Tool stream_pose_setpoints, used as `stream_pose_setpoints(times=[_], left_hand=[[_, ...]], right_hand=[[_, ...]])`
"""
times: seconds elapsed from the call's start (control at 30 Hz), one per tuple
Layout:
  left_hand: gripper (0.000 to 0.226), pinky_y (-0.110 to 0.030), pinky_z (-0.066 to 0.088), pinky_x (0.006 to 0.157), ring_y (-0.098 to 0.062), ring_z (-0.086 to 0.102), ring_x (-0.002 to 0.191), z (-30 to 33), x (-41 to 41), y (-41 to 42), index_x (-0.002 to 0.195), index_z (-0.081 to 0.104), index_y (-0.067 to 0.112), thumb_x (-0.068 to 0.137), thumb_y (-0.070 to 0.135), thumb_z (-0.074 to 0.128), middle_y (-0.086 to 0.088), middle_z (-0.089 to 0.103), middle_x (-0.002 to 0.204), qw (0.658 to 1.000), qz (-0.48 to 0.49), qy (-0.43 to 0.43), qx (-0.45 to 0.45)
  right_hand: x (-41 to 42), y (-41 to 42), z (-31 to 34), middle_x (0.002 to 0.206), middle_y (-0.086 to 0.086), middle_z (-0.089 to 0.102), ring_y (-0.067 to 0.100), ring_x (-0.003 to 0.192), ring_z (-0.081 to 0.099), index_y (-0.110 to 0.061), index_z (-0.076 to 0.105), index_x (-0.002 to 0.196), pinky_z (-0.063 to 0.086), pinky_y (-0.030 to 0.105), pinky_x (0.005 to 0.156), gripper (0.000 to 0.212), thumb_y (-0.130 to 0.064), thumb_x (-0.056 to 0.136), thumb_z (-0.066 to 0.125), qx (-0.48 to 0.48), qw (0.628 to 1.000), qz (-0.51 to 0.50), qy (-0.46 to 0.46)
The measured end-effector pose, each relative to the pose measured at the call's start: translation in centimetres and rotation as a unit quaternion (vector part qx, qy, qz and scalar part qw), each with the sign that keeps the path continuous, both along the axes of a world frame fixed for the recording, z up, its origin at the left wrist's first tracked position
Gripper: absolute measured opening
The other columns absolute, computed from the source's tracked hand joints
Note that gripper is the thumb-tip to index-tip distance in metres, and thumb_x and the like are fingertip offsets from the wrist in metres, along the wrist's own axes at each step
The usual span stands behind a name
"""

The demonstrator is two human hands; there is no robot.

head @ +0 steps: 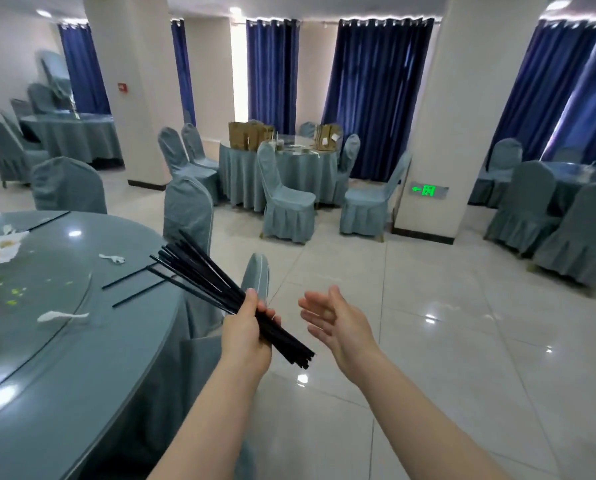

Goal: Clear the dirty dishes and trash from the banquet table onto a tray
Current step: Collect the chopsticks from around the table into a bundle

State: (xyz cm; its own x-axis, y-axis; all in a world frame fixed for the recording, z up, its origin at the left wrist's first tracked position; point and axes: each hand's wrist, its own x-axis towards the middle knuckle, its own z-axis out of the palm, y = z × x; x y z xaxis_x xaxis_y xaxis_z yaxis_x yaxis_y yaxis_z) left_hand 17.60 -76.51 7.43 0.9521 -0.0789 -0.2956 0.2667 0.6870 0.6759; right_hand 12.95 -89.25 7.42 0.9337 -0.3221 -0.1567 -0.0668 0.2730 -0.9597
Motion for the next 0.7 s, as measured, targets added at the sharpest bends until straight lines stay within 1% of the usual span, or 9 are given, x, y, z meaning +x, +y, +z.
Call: stream_pose_setpoints(times=[0.1,0.17,0.27,0.37,0.47,0.6,0.7], left_hand=[[0.02,-0.024,0.042,0.052,-0.007,0.044,0.041,-0.5,2.3,-5.4,0.079,0.051,0.016,0.098,0.024,0.053,0.008,0.046,0.049,0.999,-0.004,0.022,-0.032],[0.023,-0.021,0.037,0.045,-0.005,0.037,0.039,-0.9,3.5,-8.2,0.076,0.05,0.018,0.098,0.026,0.052,0.009,0.039,0.048,0.999,-0.011,0.023,-0.036],[0.025,-0.016,0.028,0.035,-0.004,0.027,0.035,-1.1,5.3,-11.6,0.073,0.05,0.019,0.096,0.025,0.056,0.01,0.03,0.045,0.999,0.025,0.029,-0.031],[0.031,-0.014,0.023,0.034,-0.003,0.023,0.031,-1.3,6.9,-12.9,0.068,0.044,0.019,0.096,0.024,0.055,0.011,0.026,0.041,0.995,0.056,0.064,-0.042],[0.032,-0.012,0.023,0.034,-0.002,0.025,0.03,-2.3,9.8,-13.9,0.067,0.043,0.02,0.096,0.024,0.054,0.012,0.026,0.039,0.993,0.068,0.082,-0.055],[0.029,-0.01,0.027,0.035,-0.001,0.029,0.03,-3.5,15.2,-16.8,0.069,0.045,0.022,0.097,0.025,0.052,0.011,0.029,0.037,0.994,0.058,0.078,-0.05],[0.028,-0.009,0.029,0.035,-0.001,0.032,0.029,-4.3,20.9,-18.8,0.071,0.045,0.021,0.098,0.024,0.049,0.012,0.031,0.036,0.993,0.077,0.068,-0.062]], right_hand=[[1.3,-8.7,2.0,0.1,0.0,0.074,0.016,0.098,0.069,-0.014,0.068,0.104,0.05,0.031,0.084,0.04,-0.041,0.1,0.038,-0.02,1.0,-0.005,-0.014],[2.2,-13.9,3.0,0.102,0.001,0.074,0.017,0.098,0.069,-0.014,0.068,0.103,0.05,0.031,0.082,0.034,-0.036,0.1,0.041,-0.037,0.999,-0.007,-0.024],[4.0,-20.4,3.5,0.102,0.002,0.074,0.019,0.097,0.069,-0.015,0.068,0.103,0.05,0.031,0.08,0.026,-0.029,0.099,0.046,-0.064,0.998,-0.013,-0.026],[5.9,-24.1,2.9,0.102,0.002,0.074,0.018,0.095,0.07,-0.016,0.067,0.103,0.051,0.031,0.08,0.023,-0.026,0.099,0.047,-0.069,0.998,0.001,-0.003],[9.9,-26.9,1.9,0.102,0.001,0.074,0.019,0.097,0.069,-0.017,0.067,0.102,0.052,0.031,0.082,0.022,-0.023,0.099,0.046,-0.078,0.996,0.027,0.017],[16.9,-30.3,1.6,0.103,0.003,0.073,0.021,0.098,0.068,-0.017,0.067,0.102,0.051,0.033,0.086,0.02,-0.022,0.098,0.047,-0.087,0.995,0.037,0.027],[23.2,-31.8,0.9,0.104,0.003,0.073,0.022,0.098,0.068,-0.018,0.067,0.101,0.05,0.033,0.088,0.019,-0.022,0.098,0.049,-0.099,0.993,0.06,0.036]])
